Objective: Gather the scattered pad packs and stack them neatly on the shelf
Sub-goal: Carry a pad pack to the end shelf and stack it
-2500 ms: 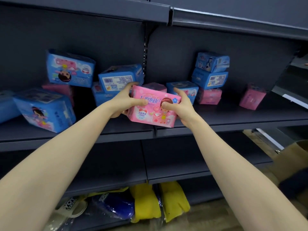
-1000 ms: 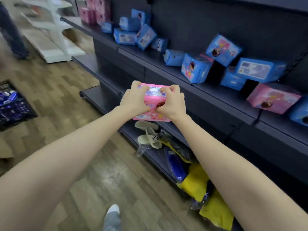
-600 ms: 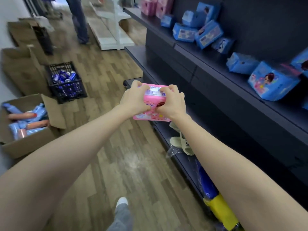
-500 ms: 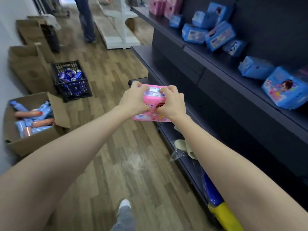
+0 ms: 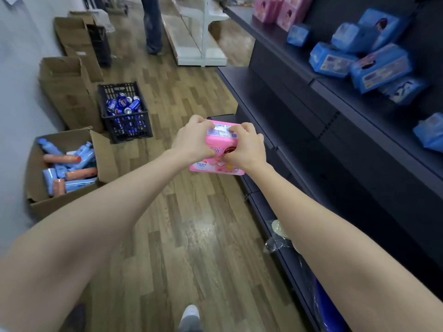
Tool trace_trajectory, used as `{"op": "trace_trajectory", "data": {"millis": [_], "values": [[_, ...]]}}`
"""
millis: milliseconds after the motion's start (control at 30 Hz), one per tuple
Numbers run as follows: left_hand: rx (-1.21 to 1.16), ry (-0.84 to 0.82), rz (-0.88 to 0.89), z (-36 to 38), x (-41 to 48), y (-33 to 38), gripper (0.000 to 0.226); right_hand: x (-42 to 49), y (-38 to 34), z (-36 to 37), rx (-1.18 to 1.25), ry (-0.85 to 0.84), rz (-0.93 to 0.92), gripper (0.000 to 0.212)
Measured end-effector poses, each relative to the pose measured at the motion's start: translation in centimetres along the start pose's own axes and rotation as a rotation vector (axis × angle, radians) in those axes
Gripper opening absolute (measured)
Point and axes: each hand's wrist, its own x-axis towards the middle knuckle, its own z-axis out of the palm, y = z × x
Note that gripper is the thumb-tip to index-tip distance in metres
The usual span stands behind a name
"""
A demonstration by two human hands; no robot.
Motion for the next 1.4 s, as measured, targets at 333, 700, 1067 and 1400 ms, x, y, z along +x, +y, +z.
{"op": "trace_trajectory", "data": {"millis": [333, 700, 1067, 1400], "values": [[-0.016, 0.039, -0.063, -1.2, 5.0, -2.7, 0.069, 6.2, -1.7, 0.8, -0.016, -0.045, -0.065, 0.064], [-0.009, 0.082, -0.128, 0.5, 14.8, -2.8, 0.069, 17.1, 1.1, 1.0, -0.009, -0.089, -0.136, 0.065], [0.02, 0.101, -0.177, 1.6, 26.3, -2.1, 0.068, 29.0, 4.0, 0.4, 0.014, -0.134, -0.177, 0.067], [0.013, 0.169, -0.199, 0.8, 32.1, -3.3, 0.069, 35.6, 3.3, 0.2, 0.008, -0.131, -0.247, 0.067]]}}
